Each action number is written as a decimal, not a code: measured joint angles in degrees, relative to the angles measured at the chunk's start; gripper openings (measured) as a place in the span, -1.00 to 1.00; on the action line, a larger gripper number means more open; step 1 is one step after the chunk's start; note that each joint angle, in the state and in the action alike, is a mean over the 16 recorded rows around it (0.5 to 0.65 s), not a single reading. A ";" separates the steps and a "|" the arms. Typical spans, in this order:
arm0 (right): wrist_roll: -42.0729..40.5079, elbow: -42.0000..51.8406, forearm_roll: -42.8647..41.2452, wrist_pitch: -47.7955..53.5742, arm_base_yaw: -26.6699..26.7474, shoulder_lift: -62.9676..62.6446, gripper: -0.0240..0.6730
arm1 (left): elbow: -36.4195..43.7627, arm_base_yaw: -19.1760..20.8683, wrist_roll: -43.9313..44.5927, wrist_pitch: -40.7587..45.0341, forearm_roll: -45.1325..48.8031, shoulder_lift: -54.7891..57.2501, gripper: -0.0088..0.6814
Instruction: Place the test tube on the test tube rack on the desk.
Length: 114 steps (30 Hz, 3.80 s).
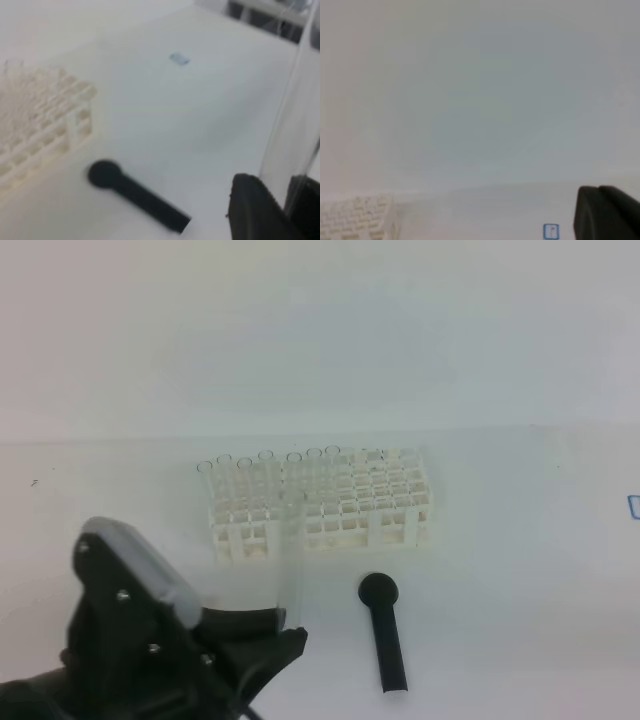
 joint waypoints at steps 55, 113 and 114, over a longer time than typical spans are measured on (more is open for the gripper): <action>-104.84 -28.56 83.37 45.67 20.28 63.03 -0.10 | -3.40 15.11 25.04 52.29 2.93 26.17 -0.92; -104.98 -42.34 86.96 43.78 32.81 80.28 -0.50 | -3.48 15.04 20.50 49.59 3.50 26.59 -0.64; -104.92 -42.35 86.90 43.70 32.81 80.28 -0.54 | -3.48 15.03 19.75 49.61 3.49 26.59 -0.62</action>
